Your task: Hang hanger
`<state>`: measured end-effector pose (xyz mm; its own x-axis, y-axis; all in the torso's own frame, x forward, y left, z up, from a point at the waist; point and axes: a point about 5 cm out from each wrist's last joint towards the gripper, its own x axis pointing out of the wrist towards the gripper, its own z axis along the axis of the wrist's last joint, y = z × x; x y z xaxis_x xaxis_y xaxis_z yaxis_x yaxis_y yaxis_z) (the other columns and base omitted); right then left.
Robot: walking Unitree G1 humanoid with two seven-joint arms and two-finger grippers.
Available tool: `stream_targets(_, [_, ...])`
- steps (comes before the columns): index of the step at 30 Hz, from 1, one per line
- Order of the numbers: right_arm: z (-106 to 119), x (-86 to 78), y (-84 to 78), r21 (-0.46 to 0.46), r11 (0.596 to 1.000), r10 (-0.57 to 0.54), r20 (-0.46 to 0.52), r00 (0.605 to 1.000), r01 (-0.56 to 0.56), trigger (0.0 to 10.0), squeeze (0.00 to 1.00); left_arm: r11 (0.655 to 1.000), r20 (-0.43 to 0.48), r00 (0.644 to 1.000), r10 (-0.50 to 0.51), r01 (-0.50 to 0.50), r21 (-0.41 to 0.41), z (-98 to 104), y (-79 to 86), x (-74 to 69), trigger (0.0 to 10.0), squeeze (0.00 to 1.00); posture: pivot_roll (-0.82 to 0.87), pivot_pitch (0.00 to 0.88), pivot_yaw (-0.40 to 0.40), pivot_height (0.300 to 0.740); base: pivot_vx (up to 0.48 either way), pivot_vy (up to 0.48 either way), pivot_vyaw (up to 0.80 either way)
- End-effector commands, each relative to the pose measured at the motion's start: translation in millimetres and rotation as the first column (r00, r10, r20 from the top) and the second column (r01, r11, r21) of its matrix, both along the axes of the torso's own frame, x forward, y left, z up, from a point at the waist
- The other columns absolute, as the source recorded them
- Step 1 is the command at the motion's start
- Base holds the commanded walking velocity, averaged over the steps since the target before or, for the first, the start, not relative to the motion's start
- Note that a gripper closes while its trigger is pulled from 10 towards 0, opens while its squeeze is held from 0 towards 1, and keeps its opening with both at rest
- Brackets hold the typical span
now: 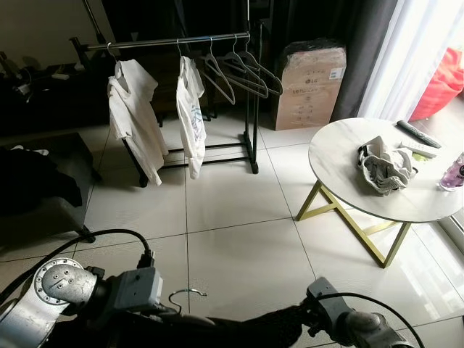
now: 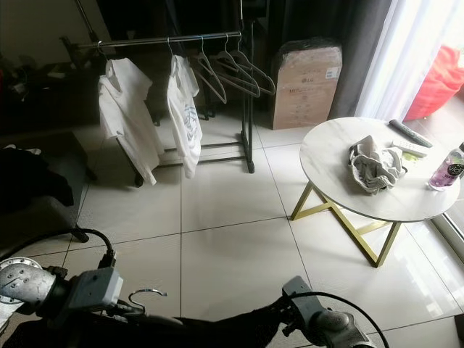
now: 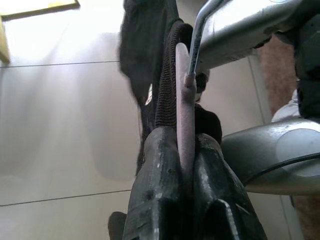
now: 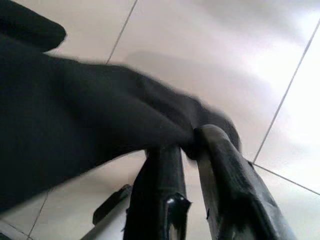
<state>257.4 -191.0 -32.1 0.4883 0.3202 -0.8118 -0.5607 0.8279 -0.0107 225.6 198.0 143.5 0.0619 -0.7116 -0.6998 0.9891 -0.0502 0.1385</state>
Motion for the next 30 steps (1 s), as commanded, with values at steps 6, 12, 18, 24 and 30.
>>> stream_targets(6, [4.3,3.8,-1.1,-0.082,0.987,0.139,-0.007,0.990,-0.139,10.0,1.00,1.000,0.041,0.999,0.030,-0.030,-0.001,-3.7,-2.5,4.3,10.0,0.00,0.05,0.109,0.042,0.740,0.000,0.000,0.00])
stream_targets(12, [11.3,10.8,-22.4,-0.217,0.972,0.100,0.046,0.994,-0.087,10.0,1.00,0.992,0.148,0.982,0.121,-0.125,0.018,-10.9,-0.9,17.1,10.0,0.00,0.04,0.106,0.042,0.740,0.000,0.000,0.00])
stream_targets(18, [20.3,20.1,-32.5,-0.232,0.972,0.002,0.117,0.993,0.025,10.0,1.00,0.980,0.193,0.962,0.191,-0.198,0.016,-15.0,0.1,24.1,10.0,0.00,0.04,0.098,0.040,0.740,0.000,0.000,0.00])
stream_targets(24, [44.5,46.4,-20.2,-0.065,0.990,-0.110,0.238,0.965,0.129,10.0,0.00,0.967,0.196,0.948,0.253,-0.256,-0.009,-25.7,-8.7,26.6,10.0,0.00,0.04,0.101,0.044,0.740,0.000,0.000,0.00])
stream_targets(30, [68.8,65.6,10.5,0.196,0.973,-0.172,0.265,0.949,0.121,10.0,1.00,0.917,0.200,0.897,0.395,-0.374,-0.135,-28.9,-28.7,40.1,10.0,0.00,0.04,0.109,0.041,0.740,0.000,0.000,0.00])
